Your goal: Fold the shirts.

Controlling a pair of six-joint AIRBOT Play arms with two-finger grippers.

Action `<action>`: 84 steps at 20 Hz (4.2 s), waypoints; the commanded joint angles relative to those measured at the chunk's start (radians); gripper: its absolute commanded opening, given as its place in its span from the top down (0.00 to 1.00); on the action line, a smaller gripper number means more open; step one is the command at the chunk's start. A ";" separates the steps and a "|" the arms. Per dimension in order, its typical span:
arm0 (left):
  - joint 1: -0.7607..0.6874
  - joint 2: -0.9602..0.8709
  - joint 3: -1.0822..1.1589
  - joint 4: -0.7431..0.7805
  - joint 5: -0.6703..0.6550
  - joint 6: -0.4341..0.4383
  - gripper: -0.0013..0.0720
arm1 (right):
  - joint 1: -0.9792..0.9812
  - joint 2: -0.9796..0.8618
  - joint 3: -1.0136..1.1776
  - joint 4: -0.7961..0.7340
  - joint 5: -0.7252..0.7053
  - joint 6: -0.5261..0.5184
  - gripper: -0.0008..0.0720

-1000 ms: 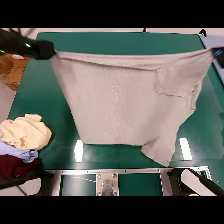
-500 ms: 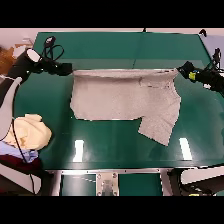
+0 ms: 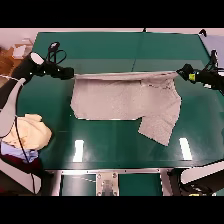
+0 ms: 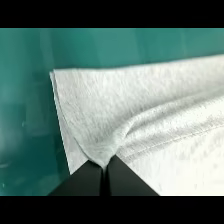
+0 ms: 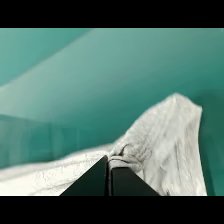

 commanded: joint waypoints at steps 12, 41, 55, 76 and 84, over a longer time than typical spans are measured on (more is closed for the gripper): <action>-0.003 -0.074 0.008 -0.055 -0.201 -0.073 0.47 | -0.012 -0.002 -0.063 -0.167 0.121 0.121 0.69; -0.158 0.624 -1.217 -0.837 0.621 -0.112 0.50 | -0.449 0.749 -1.047 -0.148 0.153 0.137 0.34; -0.098 0.511 -1.111 -0.740 0.407 -0.086 0.95 | -0.256 0.519 -1.044 -0.070 0.085 0.137 0.35; 0.036 0.511 -1.107 -0.713 0.227 0.004 0.95 | -0.313 0.550 -1.003 -0.169 0.320 0.159 0.62; 0.036 0.615 -1.044 -0.431 0.075 -0.154 0.95 | -0.313 0.655 -0.970 -0.184 0.321 0.175 0.97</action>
